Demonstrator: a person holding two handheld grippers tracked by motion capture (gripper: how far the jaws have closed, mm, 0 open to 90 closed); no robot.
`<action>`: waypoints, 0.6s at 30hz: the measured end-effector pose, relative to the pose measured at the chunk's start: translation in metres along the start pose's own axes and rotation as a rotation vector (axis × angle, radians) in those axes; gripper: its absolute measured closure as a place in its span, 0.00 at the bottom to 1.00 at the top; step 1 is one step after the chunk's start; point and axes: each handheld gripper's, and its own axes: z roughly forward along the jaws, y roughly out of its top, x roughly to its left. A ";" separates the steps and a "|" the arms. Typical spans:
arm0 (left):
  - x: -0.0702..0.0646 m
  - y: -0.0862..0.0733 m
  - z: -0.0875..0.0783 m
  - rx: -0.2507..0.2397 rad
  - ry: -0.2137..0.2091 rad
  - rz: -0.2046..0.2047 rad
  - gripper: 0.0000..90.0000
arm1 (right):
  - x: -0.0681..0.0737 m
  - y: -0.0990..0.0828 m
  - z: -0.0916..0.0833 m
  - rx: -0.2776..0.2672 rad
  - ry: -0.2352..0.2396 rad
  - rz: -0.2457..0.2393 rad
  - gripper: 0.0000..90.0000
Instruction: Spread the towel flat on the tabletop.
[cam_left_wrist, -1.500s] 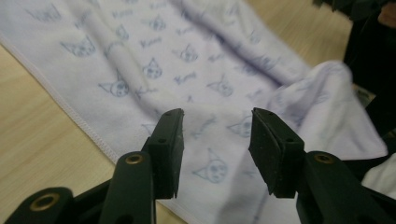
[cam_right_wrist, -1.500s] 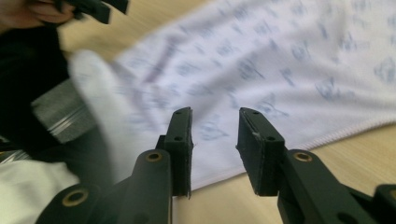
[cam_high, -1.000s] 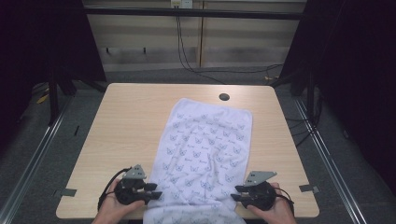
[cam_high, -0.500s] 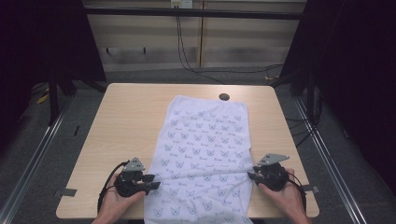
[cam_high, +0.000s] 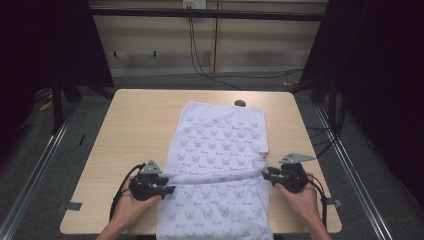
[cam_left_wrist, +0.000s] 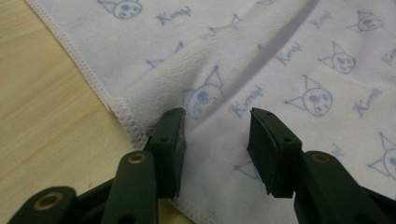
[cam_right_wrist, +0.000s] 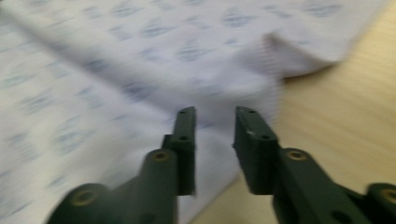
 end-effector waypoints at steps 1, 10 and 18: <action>-0.001 -0.002 -0.001 -0.004 -0.005 -0.012 0.60 | 0.006 -0.002 -0.003 0.009 0.045 -0.032 0.84; -0.036 -0.013 -0.016 -0.027 -0.169 0.087 0.69 | 0.038 -0.034 -0.013 0.164 0.115 -0.127 0.92; -0.037 -0.021 -0.012 0.021 -0.143 0.115 0.74 | 0.045 -0.052 -0.040 0.239 0.128 -0.192 0.95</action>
